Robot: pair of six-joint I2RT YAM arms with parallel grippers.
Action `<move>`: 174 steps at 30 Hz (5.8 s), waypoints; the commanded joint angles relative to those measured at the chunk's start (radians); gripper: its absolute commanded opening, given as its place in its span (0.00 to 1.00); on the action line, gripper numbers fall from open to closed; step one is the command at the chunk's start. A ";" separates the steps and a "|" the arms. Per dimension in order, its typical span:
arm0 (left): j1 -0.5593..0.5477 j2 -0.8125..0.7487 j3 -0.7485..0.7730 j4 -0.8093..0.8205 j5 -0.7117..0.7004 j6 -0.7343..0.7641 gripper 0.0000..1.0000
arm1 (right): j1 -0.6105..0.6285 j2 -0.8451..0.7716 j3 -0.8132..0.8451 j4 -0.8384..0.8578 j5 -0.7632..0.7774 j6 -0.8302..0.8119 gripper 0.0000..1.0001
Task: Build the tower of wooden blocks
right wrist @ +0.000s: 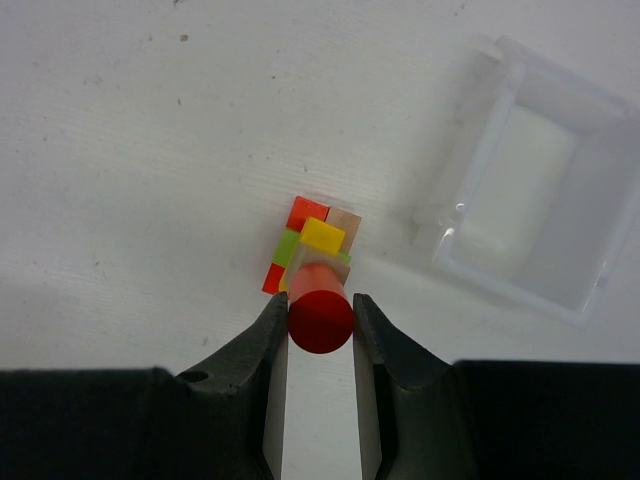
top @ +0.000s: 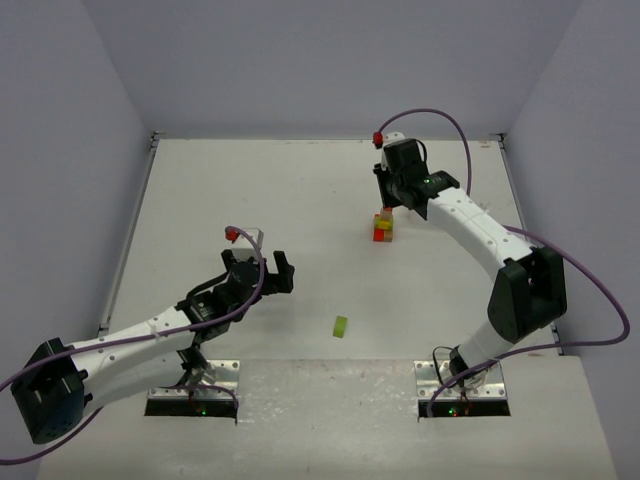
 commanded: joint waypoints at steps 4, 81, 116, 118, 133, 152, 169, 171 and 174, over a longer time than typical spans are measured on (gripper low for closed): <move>-0.002 -0.013 0.021 0.035 -0.005 0.003 1.00 | -0.010 -0.008 0.041 0.023 0.005 0.010 0.21; -0.003 -0.128 0.025 -0.129 -0.040 -0.133 1.00 | 0.142 -0.564 -0.387 -0.120 0.052 0.282 0.99; -0.002 -0.269 -0.028 -0.249 -0.127 -0.235 1.00 | 0.888 -0.051 -0.540 0.130 0.339 1.021 0.80; -0.002 -0.266 -0.029 -0.249 -0.128 -0.236 1.00 | 0.888 -0.042 -0.548 0.125 0.329 1.034 0.75; -0.002 -0.240 -0.020 -0.246 -0.131 -0.233 1.00 | 0.890 -0.036 -0.608 0.146 0.319 1.061 0.40; -0.002 -0.252 -0.020 -0.251 -0.127 -0.229 1.00 | 0.834 -0.177 -0.582 0.161 0.436 0.701 0.20; -0.002 -0.249 0.023 -0.264 -0.191 -0.192 1.00 | 0.130 -0.353 -0.150 0.119 -0.489 -0.346 0.17; -0.002 -0.230 0.047 -0.278 -0.204 -0.189 1.00 | 0.074 -0.318 -0.083 0.056 -0.519 -0.431 0.17; -0.002 -0.200 0.085 -0.297 -0.213 -0.172 1.00 | -0.026 -0.235 0.055 -0.088 -0.602 -0.542 0.16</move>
